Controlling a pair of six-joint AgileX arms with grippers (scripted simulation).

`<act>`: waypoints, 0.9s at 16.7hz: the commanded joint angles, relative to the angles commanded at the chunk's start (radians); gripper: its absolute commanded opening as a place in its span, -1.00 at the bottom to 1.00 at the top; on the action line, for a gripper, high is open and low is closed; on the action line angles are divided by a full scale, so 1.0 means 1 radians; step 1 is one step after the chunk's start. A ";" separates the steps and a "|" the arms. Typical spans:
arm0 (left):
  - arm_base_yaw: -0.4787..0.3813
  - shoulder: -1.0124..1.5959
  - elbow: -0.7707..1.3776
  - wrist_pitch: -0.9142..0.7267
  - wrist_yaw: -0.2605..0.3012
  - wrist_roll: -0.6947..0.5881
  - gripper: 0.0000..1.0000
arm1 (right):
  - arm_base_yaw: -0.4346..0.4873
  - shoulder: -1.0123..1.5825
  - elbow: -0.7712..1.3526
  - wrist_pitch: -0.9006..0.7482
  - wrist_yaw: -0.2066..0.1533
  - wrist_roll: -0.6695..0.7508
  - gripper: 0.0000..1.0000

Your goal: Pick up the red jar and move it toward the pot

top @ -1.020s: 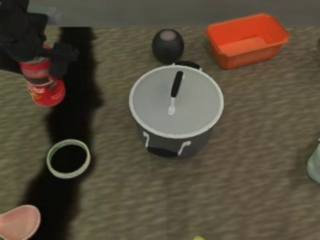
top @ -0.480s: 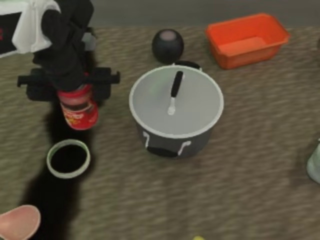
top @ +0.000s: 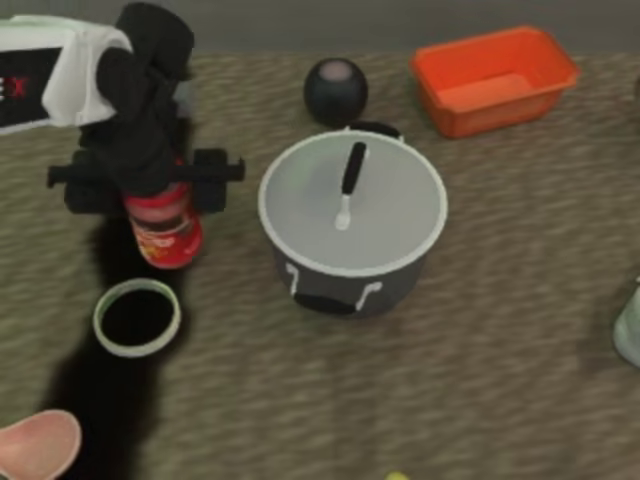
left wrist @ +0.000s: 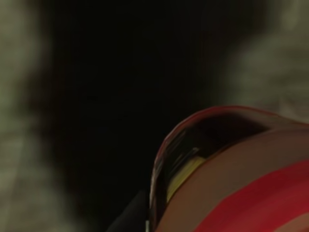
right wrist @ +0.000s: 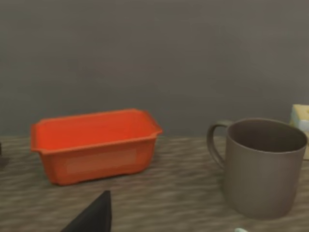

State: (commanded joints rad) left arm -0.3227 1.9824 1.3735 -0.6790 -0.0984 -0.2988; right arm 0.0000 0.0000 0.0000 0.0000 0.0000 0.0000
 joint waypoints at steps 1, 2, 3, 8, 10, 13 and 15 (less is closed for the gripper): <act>0.001 0.015 -0.011 0.030 0.000 0.001 -1.00 | 0.000 0.000 0.000 0.000 0.000 0.000 1.00; 0.002 0.028 -0.021 0.054 0.000 0.003 -1.00 | 0.000 0.000 0.000 0.000 0.000 0.000 1.00; 0.002 0.037 -0.027 0.067 0.000 0.003 -1.00 | 0.000 0.000 0.000 0.000 0.000 0.000 1.00; 0.002 0.040 -0.028 0.070 0.000 0.003 -0.85 | 0.000 0.000 0.000 0.000 0.000 0.000 1.00; 0.002 0.040 -0.028 0.070 0.000 0.003 -0.55 | 0.000 0.000 0.000 0.000 0.000 0.000 1.00; 0.002 0.040 -0.028 0.070 0.000 0.003 -0.10 | 0.000 0.000 0.000 0.000 0.000 0.000 1.00; 0.002 0.040 -0.028 0.070 0.000 0.003 0.21 | 0.000 0.000 0.000 0.000 0.000 0.000 1.00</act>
State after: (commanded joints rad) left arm -0.3204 2.0219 1.3452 -0.6089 -0.0985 -0.2957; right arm 0.0000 0.0000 0.0000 0.0000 0.0000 0.0000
